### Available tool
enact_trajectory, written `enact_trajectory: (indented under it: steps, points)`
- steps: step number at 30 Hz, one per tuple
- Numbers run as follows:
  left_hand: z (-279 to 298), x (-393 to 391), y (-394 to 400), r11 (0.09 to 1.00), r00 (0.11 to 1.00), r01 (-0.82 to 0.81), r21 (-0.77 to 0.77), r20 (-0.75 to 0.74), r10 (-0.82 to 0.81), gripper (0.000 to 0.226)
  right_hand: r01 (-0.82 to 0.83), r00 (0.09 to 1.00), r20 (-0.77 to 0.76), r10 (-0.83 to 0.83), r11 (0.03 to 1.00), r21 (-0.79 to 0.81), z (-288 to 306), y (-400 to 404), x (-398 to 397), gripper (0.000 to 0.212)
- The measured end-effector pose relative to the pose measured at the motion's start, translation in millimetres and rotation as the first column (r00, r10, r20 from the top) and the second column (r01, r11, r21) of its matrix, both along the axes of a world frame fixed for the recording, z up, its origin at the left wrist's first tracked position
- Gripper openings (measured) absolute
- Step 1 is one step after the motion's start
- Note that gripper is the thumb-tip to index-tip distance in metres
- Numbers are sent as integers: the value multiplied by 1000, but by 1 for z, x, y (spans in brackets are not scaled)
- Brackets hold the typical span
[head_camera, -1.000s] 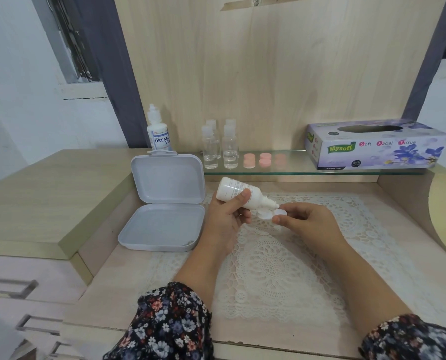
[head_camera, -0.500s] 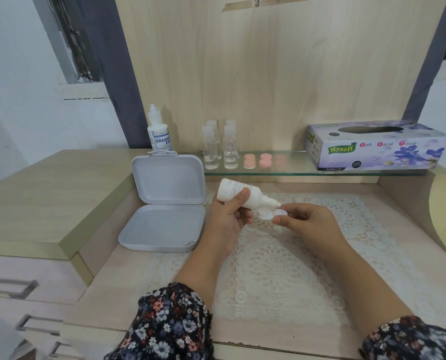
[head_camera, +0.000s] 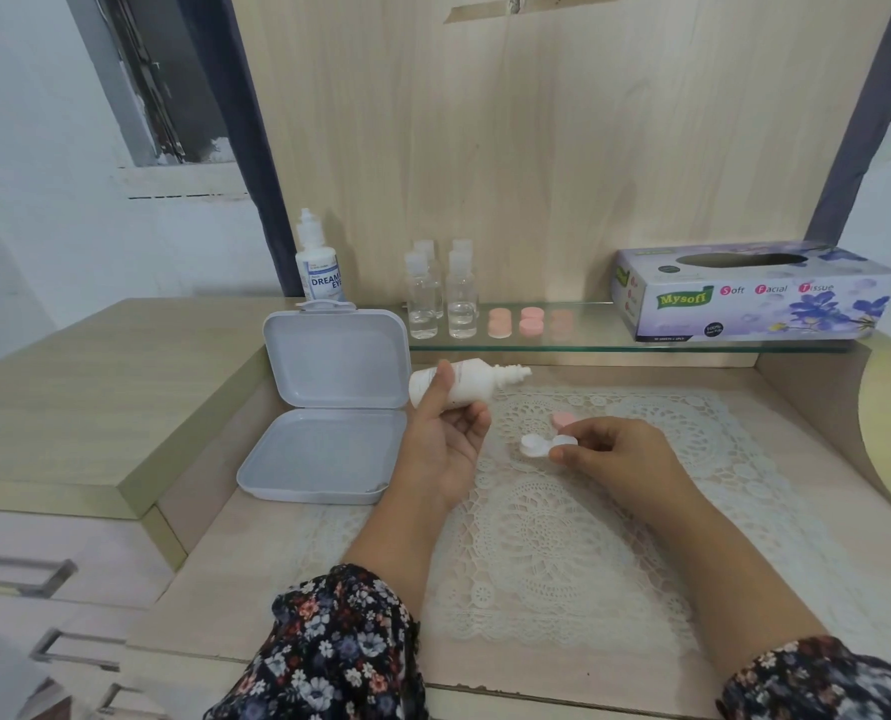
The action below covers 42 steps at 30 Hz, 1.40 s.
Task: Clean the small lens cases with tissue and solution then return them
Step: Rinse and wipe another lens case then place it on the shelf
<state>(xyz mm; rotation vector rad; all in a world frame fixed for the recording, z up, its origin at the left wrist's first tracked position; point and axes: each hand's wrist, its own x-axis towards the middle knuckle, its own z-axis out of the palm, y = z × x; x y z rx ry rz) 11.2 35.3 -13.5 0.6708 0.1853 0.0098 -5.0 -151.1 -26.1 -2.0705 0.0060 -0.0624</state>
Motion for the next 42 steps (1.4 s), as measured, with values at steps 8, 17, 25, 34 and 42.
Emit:
enact_trajectory:
  steps: [8, 17, 25, 34, 42]
  points:
    - [2, -1, 2, 995, 1000, -9, -99, -23, 7, 38, -20, 1000, 14, 22, 988, -155, 4, -1, -4, 16]
    - [2, -1, 4, 994, 1000, 0, -106, -10, -1, 56, -47, 999, -4, 48, 959, -278, 6, -7, -5, 18]
    - [1, -1, 3, 995, 999, 34, -98, -31, -37, 44, -44, 998, -55, 33, 973, -227, 7, -19, -4, 19]
    - [3, -2, 3, 994, 998, 33, -105, -49, -39, 38, 152, 979, 118, -166, 981, 119, 13, -24, -6, 9]
    - [2, -2, 2, 993, 994, 81, -81, -68, -86, 37, 171, 968, 222, -119, 957, -235, -5, -19, 11, 29]
